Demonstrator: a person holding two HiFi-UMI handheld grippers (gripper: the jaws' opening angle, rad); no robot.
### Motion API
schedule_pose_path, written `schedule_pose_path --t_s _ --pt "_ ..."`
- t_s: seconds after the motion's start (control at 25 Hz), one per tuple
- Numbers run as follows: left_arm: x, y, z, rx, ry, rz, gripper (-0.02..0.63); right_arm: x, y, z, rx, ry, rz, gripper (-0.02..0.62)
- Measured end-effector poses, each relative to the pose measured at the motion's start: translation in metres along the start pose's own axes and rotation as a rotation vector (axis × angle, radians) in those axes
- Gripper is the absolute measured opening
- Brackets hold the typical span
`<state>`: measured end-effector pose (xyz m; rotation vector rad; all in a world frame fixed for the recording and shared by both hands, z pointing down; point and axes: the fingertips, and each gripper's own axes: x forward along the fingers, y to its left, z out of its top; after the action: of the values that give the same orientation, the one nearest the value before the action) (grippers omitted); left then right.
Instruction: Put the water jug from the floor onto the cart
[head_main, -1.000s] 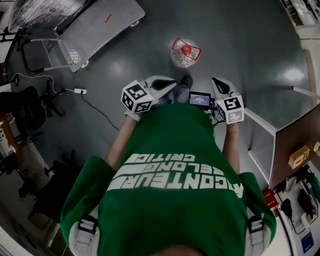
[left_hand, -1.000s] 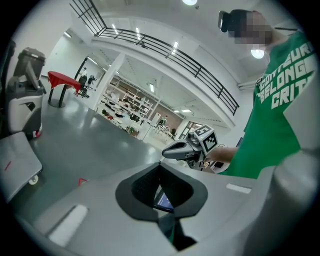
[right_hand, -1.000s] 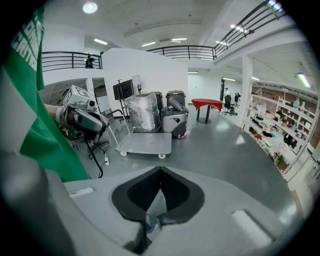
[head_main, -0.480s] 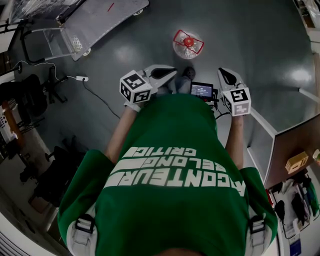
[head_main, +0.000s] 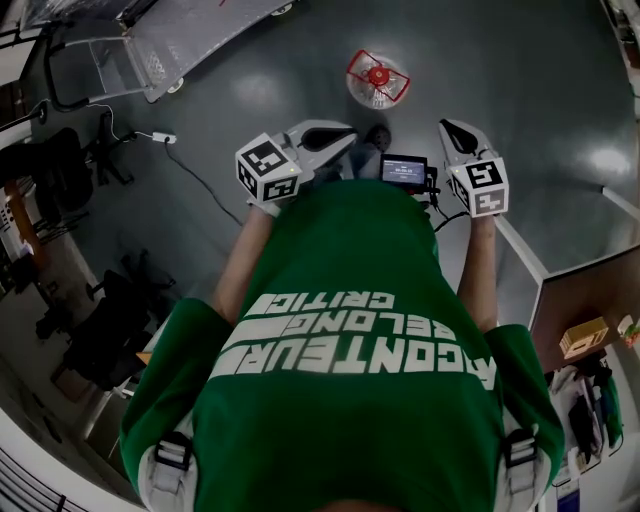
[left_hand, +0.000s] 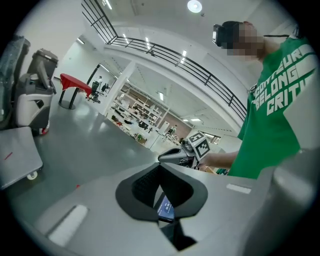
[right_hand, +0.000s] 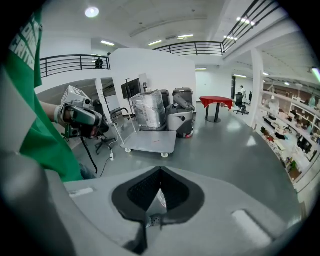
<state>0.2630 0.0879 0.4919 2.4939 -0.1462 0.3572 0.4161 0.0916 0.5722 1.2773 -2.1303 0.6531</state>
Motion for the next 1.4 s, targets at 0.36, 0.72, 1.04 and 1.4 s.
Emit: schedule_pose_path --t_s 0.36,0.72,1.04,1.4 --pt "0.003 0.017 -0.009 -0.039 -0.013 0.067 0.012 0.013 -0.021 0.006 -0.035 0.015 -0.001 -0.008" --pt "0.019 0.027 -0.009 0.011 0.050 0.033 0.012 0.013 -0.022 0.007 0.001 0.026 -0.048 -0.008" --pt "0.031 0.050 -0.013 -0.003 0.078 0.011 0.012 0.035 -0.024 -0.002 -0.005 0.078 -0.034 -0.008" --pt "0.039 0.092 -0.031 -0.028 0.146 0.003 0.012 0.080 -0.016 -0.003 -0.019 0.111 0.026 -0.008"
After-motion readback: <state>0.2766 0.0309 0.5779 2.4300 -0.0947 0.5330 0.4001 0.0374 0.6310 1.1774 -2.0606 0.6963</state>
